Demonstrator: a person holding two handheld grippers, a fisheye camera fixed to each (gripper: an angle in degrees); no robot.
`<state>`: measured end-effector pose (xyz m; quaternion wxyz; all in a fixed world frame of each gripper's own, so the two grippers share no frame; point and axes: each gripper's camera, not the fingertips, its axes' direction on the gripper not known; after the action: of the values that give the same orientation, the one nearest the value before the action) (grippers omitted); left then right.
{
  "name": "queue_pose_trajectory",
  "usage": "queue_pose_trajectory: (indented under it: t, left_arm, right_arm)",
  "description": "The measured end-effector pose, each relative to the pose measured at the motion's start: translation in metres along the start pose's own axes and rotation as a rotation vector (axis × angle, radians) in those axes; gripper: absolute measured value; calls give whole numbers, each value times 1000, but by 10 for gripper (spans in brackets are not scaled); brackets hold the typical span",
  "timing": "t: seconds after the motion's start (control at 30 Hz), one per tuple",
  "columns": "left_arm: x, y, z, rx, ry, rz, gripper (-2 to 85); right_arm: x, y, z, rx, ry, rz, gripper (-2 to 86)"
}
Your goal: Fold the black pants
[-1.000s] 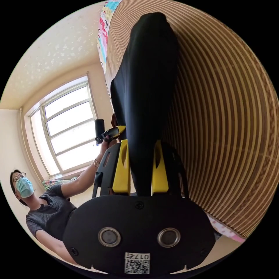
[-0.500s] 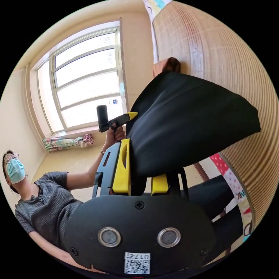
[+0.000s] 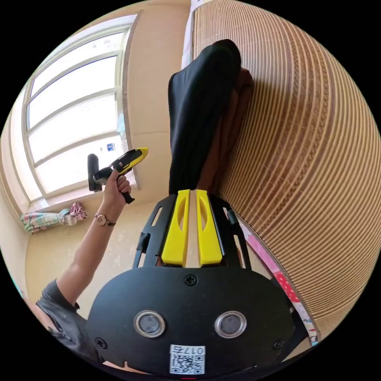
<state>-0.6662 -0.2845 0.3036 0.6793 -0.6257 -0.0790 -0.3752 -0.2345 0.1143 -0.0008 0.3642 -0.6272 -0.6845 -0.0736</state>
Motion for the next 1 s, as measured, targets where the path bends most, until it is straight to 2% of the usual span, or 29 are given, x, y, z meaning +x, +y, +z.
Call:
queue_pose_trajectory:
  t: [0.1, 0.2, 0.3, 0.37, 0.47, 0.53, 0.67, 0.8, 1.0]
  left_arm:
    - [-1, 55, 27, 30, 144, 81, 64]
    - [5, 121, 44, 8, 205, 120, 59]
    - [13, 180, 55, -26, 372, 65, 53]
    - [26, 209, 60, -23, 505, 18, 47]
    - [72, 238, 70, -26, 663, 15, 26]
    - [115, 241, 78, -53, 727, 72, 11]
    - [248, 241, 82, -154, 891, 404, -6]
    - [373, 286, 75, -245, 896, 817, -10]
    - [464, 384, 105, -378, 1030, 915, -10]
  right_arm:
    - [22, 63, -54, -77, 141, -24, 17]
    - [52, 145, -140, -55, 230, 94, 10]
    - [62, 239, -245, 143, 269, 292, 6]
    - [42, 312, -320, 382, 283, 405, 5]
    - [3, 387, -381, 635, 287, 431, 5]
    - [-12, 425, -402, 735, 294, 451, 5]
    - [-15, 500, -428, 900, 233, 502, 6]
    - [-9, 563, -436, 1043, 177, 542, 9]
    - [20, 674, -447, 1268, 40, 677, 32]
